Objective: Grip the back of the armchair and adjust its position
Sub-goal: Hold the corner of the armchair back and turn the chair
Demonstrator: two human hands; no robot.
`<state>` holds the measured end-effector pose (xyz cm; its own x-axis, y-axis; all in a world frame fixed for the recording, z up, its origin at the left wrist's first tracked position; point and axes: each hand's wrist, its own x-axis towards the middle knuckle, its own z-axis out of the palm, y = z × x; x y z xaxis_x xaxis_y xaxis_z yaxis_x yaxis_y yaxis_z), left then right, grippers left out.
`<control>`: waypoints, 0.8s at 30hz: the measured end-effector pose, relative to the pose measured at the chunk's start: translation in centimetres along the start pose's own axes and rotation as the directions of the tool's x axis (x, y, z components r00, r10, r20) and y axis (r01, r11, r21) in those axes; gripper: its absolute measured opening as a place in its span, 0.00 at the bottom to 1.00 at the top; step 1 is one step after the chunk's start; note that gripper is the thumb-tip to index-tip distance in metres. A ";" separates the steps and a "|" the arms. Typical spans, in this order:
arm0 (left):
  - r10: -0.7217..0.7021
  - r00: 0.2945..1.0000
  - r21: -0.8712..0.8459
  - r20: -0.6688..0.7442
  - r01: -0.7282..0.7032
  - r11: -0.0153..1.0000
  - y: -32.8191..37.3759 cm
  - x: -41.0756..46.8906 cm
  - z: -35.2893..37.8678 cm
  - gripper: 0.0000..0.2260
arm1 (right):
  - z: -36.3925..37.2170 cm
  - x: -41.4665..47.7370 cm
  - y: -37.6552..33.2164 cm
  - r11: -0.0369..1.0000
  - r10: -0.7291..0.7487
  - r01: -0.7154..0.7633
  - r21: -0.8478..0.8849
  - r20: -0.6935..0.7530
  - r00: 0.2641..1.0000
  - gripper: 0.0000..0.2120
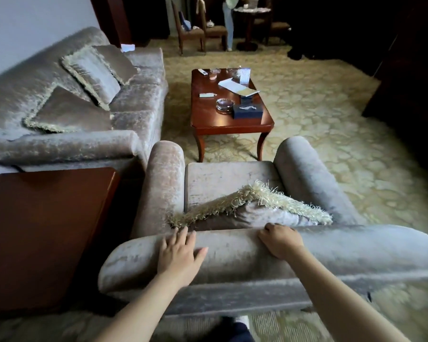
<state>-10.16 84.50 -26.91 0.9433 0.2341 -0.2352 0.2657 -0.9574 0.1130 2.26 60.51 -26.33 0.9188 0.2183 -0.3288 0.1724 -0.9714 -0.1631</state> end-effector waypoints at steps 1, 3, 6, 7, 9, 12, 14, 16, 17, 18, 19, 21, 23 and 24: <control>0.018 0.999 0.002 -0.027 -0.018 1.000 0.9 0.0 0.2 0.31 | -0.3 0.1 1.3 1.000 0.029 -0.029 -0.010 -0.020 0.999 0.21; 0.004 0.996 0.019 -0.084 -0.002 1.000 2.1 0.1 0.2 0.30 | -1.0 0.0 4.0 0.996 0.079 -0.080 -0.025 -0.054 0.995 0.21; -0.001 0.992 0.035 -0.123 0.006 0.999 2.1 -0.4 0.6 0.33 | -1.1 -0.3 6.7 0.994 0.097 -0.101 -0.052 -0.072 0.993 0.21; 0.003 0.992 0.047 -0.125 0.003 0.999 1.9 -0.5 0.7 0.35 | -1.0 -0.3 7.3 0.993 0.095 -0.100 -0.061 -0.075 0.993 0.21; -0.022 0.994 0.060 -0.104 0.028 0.998 2.1 -0.4 0.7 0.33 | -1.2 0.0 8.6 0.994 0.091 -0.095 -0.058 -0.063 0.994 0.22; -0.142 0.989 0.069 -0.030 0.144 0.987 3.9 0.4 0.2 0.27 | -2.1 1.0 11.1 0.995 0.098 -0.099 -0.034 -0.017 0.995 0.22; -0.233 0.972 0.063 0.029 0.231 0.971 6.2 1.4 -0.2 0.27 | -2.7 1.8 13.3 0.994 0.109 -0.108 -0.030 0.023 0.994 0.22; -0.225 0.972 0.034 0.072 0.223 0.974 9.5 2.7 -0.3 0.27 | -3.3 2.8 16.0 0.993 0.112 -0.108 -0.044 0.081 0.990 0.23; -0.184 0.979 0.024 0.091 0.182 0.983 11.5 3.3 -0.3 0.27 | -3.7 3.3 17.5 0.993 0.115 -0.110 -0.051 0.116 0.987 0.24; -0.137 0.985 0.016 0.106 0.136 0.991 13.5 3.8 -0.1 0.27 | -3.9 3.8 19.1 0.992 0.117 -0.110 -0.053 0.144 0.983 0.25; -0.098 0.988 0.009 0.120 0.098 0.995 15.7 4.3 0.2 0.27 | -4.3 4.4 20.9 0.993 0.115 -0.109 -0.047 0.163 0.980 0.26; -0.032 0.986 0.001 0.164 0.032 0.999 19.0 5.1 0.8 0.28 | -4.5 5.4 23.6 0.992 0.126 -0.121 -0.034 0.187 0.974 0.27; -0.025 0.976 -0.004 0.214 0.027 1.000 21.6 6.2 1.2 0.30 | -4.8 6.6 25.7 0.990 0.135 -0.123 -0.063 0.228 0.964 0.30; -0.050 0.970 -0.006 0.238 0.053 0.999 22.3 6.8 1.2 0.31 | -4.9 7.1 26.3 0.991 0.128 -0.113 -0.073 0.248 0.960 0.31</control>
<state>1.90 64.55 -27.13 0.8546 0.2349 -0.4631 0.3167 -0.9426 0.1062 15.09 36.04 -28.41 0.8166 0.1082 -0.5670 0.0924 -0.9941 -0.0566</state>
